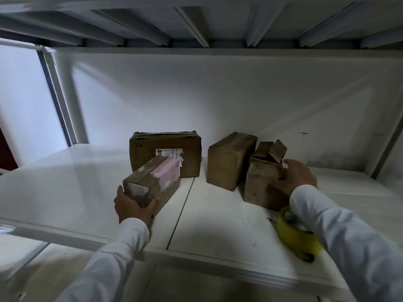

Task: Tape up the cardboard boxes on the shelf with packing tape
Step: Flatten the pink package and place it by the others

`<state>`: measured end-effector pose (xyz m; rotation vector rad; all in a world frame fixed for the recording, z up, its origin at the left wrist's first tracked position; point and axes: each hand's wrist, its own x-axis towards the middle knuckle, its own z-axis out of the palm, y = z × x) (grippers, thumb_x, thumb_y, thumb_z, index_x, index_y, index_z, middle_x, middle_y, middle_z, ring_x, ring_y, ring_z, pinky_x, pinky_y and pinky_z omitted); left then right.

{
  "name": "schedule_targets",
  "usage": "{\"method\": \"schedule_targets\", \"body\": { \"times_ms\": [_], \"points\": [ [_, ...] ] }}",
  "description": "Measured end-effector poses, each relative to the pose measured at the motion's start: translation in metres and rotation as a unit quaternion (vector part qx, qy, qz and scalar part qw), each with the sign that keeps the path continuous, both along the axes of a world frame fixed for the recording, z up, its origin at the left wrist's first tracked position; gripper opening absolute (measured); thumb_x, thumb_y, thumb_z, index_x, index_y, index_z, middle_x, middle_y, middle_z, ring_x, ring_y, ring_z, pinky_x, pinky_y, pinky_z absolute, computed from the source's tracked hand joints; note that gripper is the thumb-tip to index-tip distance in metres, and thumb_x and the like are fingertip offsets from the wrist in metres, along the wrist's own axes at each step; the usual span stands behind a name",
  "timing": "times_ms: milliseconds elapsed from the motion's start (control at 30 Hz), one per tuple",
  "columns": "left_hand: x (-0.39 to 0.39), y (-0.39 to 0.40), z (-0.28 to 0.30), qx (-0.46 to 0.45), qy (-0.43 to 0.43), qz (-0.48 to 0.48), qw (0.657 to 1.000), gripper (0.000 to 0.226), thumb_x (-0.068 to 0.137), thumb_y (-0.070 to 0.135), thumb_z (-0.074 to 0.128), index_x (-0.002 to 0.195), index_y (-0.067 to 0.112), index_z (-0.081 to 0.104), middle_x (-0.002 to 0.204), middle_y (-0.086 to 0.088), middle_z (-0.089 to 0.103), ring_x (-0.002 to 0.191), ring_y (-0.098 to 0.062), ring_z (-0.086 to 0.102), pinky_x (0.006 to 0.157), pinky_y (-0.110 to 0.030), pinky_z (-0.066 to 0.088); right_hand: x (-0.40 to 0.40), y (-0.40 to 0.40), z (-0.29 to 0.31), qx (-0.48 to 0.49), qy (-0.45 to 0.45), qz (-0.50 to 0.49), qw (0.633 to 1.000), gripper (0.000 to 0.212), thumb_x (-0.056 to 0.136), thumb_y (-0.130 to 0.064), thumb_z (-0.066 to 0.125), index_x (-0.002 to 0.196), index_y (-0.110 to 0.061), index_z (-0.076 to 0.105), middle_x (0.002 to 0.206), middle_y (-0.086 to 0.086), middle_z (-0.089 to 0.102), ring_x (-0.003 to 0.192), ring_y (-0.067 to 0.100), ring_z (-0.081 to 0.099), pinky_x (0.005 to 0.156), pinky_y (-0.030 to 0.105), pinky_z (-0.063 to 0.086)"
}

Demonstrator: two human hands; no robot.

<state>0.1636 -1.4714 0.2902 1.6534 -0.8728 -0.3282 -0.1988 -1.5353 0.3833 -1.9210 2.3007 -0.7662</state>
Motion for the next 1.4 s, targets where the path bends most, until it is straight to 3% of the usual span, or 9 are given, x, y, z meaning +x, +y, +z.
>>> {"method": "schedule_targets", "body": {
  "times_ms": [167,300,467,633,800,1000,1067,1167,1400],
  "points": [
    [0.001,-0.007,-0.01,0.002,-0.023,0.032,0.999,0.095,0.058,0.024,0.09,0.137,0.009,0.039,0.135,-0.017,0.044,0.126,-0.037,0.04,0.105,-0.051,0.039,-0.029,-0.017,-0.021,0.114,0.071,0.01,0.991,0.107,0.065,-0.048,0.079,0.148,-0.023,0.017,0.149,0.008,0.029,0.138,0.03,0.026,0.112,0.044,0.028],
    [0.0,-0.009,-0.014,0.002,-0.02,0.029,0.999,0.095,0.058,0.027,0.089,0.137,0.011,0.039,0.134,-0.015,0.044,0.125,-0.037,0.04,0.103,-0.052,0.041,-0.033,-0.017,-0.01,0.12,0.146,0.024,0.982,0.101,0.057,-0.06,0.079,0.14,-0.025,0.034,0.132,0.01,0.037,0.126,0.03,0.034,0.105,0.037,0.033],
    [-0.003,-0.007,-0.013,0.003,-0.023,0.033,0.999,0.095,0.061,0.027,0.088,0.139,0.012,0.035,0.136,-0.012,0.041,0.127,-0.035,0.038,0.104,-0.051,0.039,-0.025,-0.012,0.017,0.011,0.147,0.149,0.978,0.093,0.053,-0.039,0.087,0.13,-0.014,0.042,0.128,0.01,0.037,0.116,0.027,0.039,0.096,0.034,0.039],
    [-0.004,-0.007,-0.012,0.003,-0.012,0.029,0.999,0.096,0.059,0.03,0.089,0.138,0.015,0.036,0.135,-0.01,0.042,0.126,-0.033,0.039,0.104,-0.05,0.041,0.012,0.002,0.049,-0.098,-0.017,0.218,0.971,0.087,0.056,-0.029,0.088,0.129,-0.014,0.043,0.121,0.004,0.041,0.111,0.02,0.044,0.092,0.029,0.04],
    [-0.004,-0.005,-0.011,-0.015,0.039,0.047,0.998,0.097,0.055,0.03,0.091,0.134,0.019,0.038,0.133,-0.007,0.045,0.122,-0.032,0.046,0.101,-0.049,0.044,0.093,0.015,0.041,0.15,-0.314,0.236,0.907,0.063,0.075,-0.032,0.076,0.126,-0.01,0.047,0.111,0.005,0.059,0.089,0.016,0.059,0.073,0.021,0.051],
    [-0.005,0.001,-0.009,-0.011,0.046,0.027,0.999,0.096,0.062,0.031,0.088,0.138,0.019,0.031,0.14,-0.008,0.043,0.126,-0.035,0.045,0.107,-0.046,0.038,0.177,0.013,-0.013,0.216,-0.293,0.133,0.922,0.1,0.06,-0.075,0.061,0.135,-0.012,0.043,0.128,0.01,0.053,0.113,0.03,0.053,0.099,0.04,0.045],
    [-0.006,0.003,-0.006,-0.002,0.05,0.02,0.999,0.094,0.065,0.031,0.086,0.14,0.021,0.029,0.141,-0.006,0.043,0.127,-0.035,0.045,0.107,-0.044,0.037,0.192,0.017,-0.017,0.213,-0.28,0.133,0.927,0.075,0.072,-0.072,0.056,0.122,-0.017,0.049,0.114,0.005,0.057,0.1,0.025,0.058,0.089,0.035,0.049],
    [-0.004,0.001,-0.006,0.006,0.048,0.009,0.999,0.095,0.065,0.034,0.085,0.14,0.023,0.028,0.142,-0.004,0.041,0.127,-0.033,0.045,0.105,-0.045,0.038,0.199,0.018,-0.014,0.271,-0.356,0.172,0.878,0.04,0.083,-0.052,0.062,0.106,-0.02,0.056,0.097,0.003,0.065,0.079,0.017,0.063,0.065,0.025,0.054],
    [0.001,-0.004,-0.012,-0.011,0.008,0.009,1.0,0.084,0.089,0.035,0.06,0.152,0.012,0.008,0.158,-0.008,0.017,0.144,-0.027,0.018,0.116,-0.039,0.018,0.232,0.021,-0.031,0.261,-0.41,0.201,0.851,0.053,0.085,-0.055,0.055,0.129,-0.026,0.046,0.097,-0.001,0.066,0.084,0.013,0.063,0.078,0.033,0.058]
  ]
}}
